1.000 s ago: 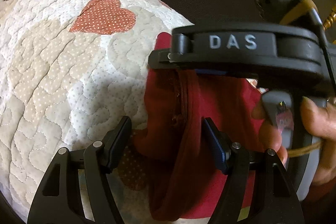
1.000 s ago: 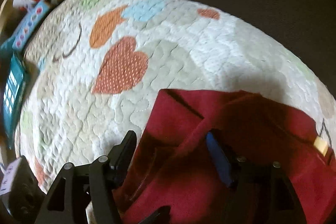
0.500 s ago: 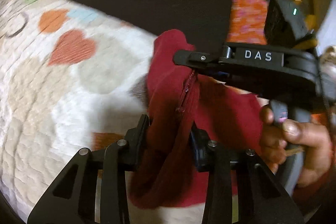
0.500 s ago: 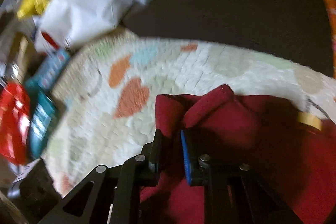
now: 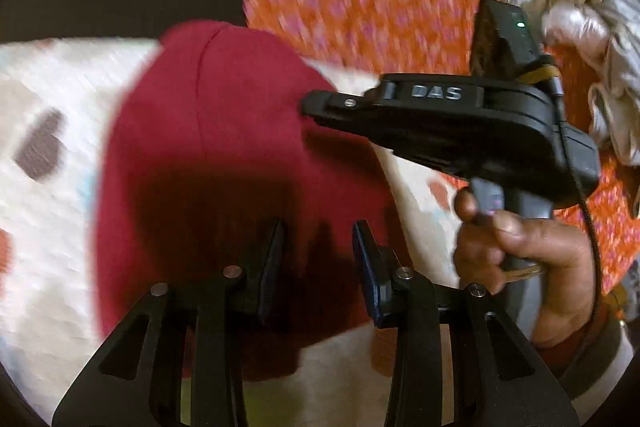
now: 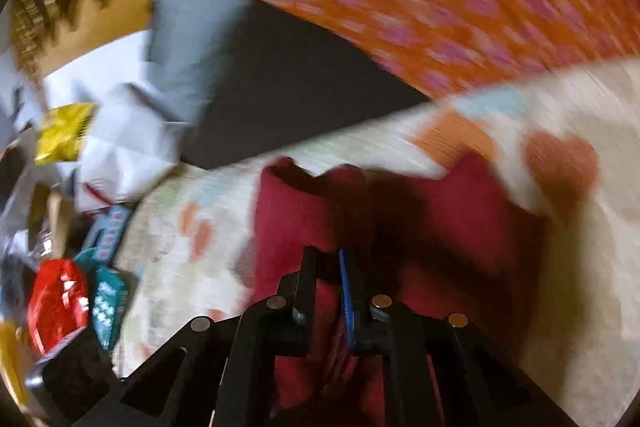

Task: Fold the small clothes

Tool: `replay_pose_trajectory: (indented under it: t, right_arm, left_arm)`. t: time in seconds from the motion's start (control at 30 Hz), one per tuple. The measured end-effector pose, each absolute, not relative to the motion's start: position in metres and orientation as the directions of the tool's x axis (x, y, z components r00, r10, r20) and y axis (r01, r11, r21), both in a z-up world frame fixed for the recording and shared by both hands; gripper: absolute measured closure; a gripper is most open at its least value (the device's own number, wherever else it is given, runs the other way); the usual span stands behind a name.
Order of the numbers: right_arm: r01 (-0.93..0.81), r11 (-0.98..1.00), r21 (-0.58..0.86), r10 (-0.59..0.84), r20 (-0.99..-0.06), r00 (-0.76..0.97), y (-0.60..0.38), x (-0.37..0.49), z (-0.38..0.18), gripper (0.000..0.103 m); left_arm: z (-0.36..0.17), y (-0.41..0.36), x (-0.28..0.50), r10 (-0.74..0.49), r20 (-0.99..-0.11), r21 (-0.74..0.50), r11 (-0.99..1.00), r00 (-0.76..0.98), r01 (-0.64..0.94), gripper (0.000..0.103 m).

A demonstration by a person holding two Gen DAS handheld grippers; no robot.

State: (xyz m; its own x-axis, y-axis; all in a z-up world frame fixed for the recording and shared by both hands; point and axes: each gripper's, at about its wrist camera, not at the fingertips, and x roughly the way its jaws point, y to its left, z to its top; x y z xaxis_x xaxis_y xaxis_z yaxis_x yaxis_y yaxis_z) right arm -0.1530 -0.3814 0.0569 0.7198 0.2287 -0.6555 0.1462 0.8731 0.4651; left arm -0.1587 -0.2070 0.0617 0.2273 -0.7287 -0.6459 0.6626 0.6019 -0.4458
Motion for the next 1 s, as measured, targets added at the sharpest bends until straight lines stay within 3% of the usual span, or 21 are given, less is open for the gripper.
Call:
replay_pose_trajectory:
  t: [0.1, 0.2, 0.3, 0.43, 0.5, 0.57, 0.6, 0.63, 0.73, 0.9, 1.0]
  right_arm:
    - [0.229, 0.785, 0.575, 0.256, -0.638, 0.726, -0.411, -0.165, 0.027, 0.089]
    - [0.189, 0.707, 0.682, 0.285, -0.519, 0.806, -0.427, -0.188, 0.03, 0.051]
    - [0.12, 0.732, 0.671, 0.32, -0.494, 0.808, -0.413, -0.189, 0.041, 0.047]
    - [0.114, 0.805, 0.582, 0.313, -0.58, 0.752, -0.384, -0.166, 0.04, 0.043]
    - [0.174, 0.837, 0.519, 0.265, -0.662, 0.701, -0.379, -0.154, 0.026, 0.043]
    - [0.165, 0.827, 0.538, 0.298, -0.667, 0.683, -0.372, -0.145, 0.016, 0.043]
    - [0.144, 0.824, 0.547, 0.319, -0.661, 0.68, -0.364, -0.139, 0.012, 0.048]
    - [0.141, 0.835, 0.532, 0.308, -0.664, 0.681, -0.36, -0.137, 0.011, 0.065]
    - [0.12, 0.858, 0.499, 0.288, -0.662, 0.692, -0.351, -0.136, 0.021, 0.081]
    - [0.074, 0.908, 0.413, 0.221, -0.621, 0.752, -0.374, -0.168, 0.07, 0.082]
    - [0.127, 0.926, 0.355, 0.145, -0.647, 0.749, -0.398, -0.181, 0.078, 0.082]
  left_arm:
    - [0.07, -0.208, -0.167, -0.697, -0.67, -0.376, 0.614, 0.254, 0.694, 0.068]
    - [0.091, -0.18, -0.173, -0.701, -0.662, -0.354, 0.604, 0.265, 0.714, 0.068]
    - [0.101, -0.154, -0.167, -0.679, -0.664, -0.333, 0.643, 0.313, 0.69, 0.068]
    - [0.089, -0.129, -0.161, -0.603, -0.677, -0.256, 0.731, 0.423, 0.632, 0.068]
    - [0.075, -0.122, -0.157, -0.575, -0.698, -0.256, 0.757, 0.427, 0.602, 0.068]
    - [0.062, -0.122, -0.152, -0.575, -0.717, -0.287, 0.758, 0.394, 0.585, 0.068]
    - [0.059, -0.124, -0.151, -0.567, -0.729, -0.283, 0.76, 0.384, 0.585, 0.068]
    - [0.057, -0.125, -0.152, -0.56, -0.734, -0.272, 0.761, 0.384, 0.589, 0.068]
    - [0.07, -0.128, -0.158, -0.566, -0.722, -0.248, 0.749, 0.398, 0.614, 0.068]
    - [0.098, -0.139, -0.156, -0.623, -0.661, -0.275, 0.72, 0.419, 0.637, 0.068]
    - [0.093, -0.159, -0.154, -0.627, -0.67, -0.282, 0.711, 0.398, 0.645, 0.068]
